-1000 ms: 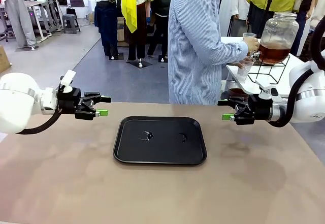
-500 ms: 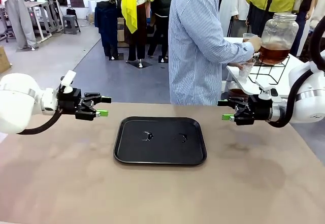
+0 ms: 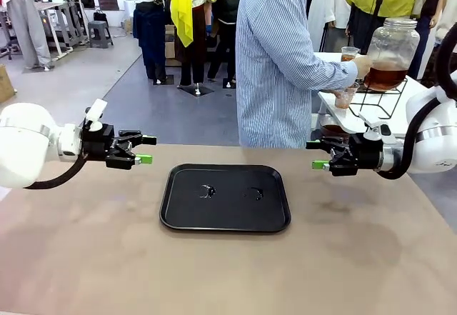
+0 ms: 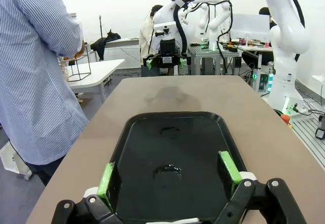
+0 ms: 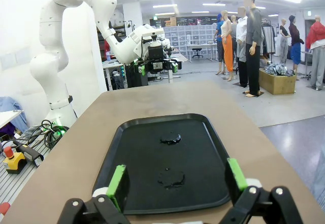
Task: Pour the drink into the iced cup.
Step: Open the gripper to release the iced cup you were holding.
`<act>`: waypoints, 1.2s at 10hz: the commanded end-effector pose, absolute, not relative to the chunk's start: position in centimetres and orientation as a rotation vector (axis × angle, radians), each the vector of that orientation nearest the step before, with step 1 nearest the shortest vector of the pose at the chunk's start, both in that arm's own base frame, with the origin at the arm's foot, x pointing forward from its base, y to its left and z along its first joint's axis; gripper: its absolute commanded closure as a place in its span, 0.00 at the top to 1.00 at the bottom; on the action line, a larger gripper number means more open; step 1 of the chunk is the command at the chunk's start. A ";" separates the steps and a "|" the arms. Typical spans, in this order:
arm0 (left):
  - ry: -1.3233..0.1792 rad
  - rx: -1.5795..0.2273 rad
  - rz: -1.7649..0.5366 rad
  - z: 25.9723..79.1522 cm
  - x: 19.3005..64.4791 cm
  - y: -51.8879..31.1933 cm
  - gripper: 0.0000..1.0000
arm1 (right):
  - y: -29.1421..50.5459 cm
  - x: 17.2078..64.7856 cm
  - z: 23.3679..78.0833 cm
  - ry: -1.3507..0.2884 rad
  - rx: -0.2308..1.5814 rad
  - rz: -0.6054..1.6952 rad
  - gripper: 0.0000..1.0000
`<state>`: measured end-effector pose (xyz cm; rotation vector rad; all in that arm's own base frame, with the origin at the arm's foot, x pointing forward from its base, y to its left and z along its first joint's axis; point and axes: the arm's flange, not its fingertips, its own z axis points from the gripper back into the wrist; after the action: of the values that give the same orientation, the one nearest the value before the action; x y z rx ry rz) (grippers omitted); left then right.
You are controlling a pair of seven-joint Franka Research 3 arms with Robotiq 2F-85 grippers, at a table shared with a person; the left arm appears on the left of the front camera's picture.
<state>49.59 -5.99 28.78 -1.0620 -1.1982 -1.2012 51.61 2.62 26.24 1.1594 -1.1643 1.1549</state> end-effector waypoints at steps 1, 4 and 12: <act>-1.203 -1.052 -1.197 28.9 49.6 -6.1 1.00 | 2.7 51.7 26.5 -1.161 1.160 1.155 1.00; -1.203 -1.052 -1.197 28.9 49.6 -6.1 1.00 | 2.7 51.7 26.5 -1.161 1.160 1.155 1.00; -1.203 -1.052 -1.197 28.9 49.6 -6.1 1.00 | 2.7 51.7 26.5 -1.161 1.160 1.155 1.00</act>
<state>49.59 -5.99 28.78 -1.0620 -1.1982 -1.2013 51.61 2.62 26.24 1.1594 -1.1643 1.1549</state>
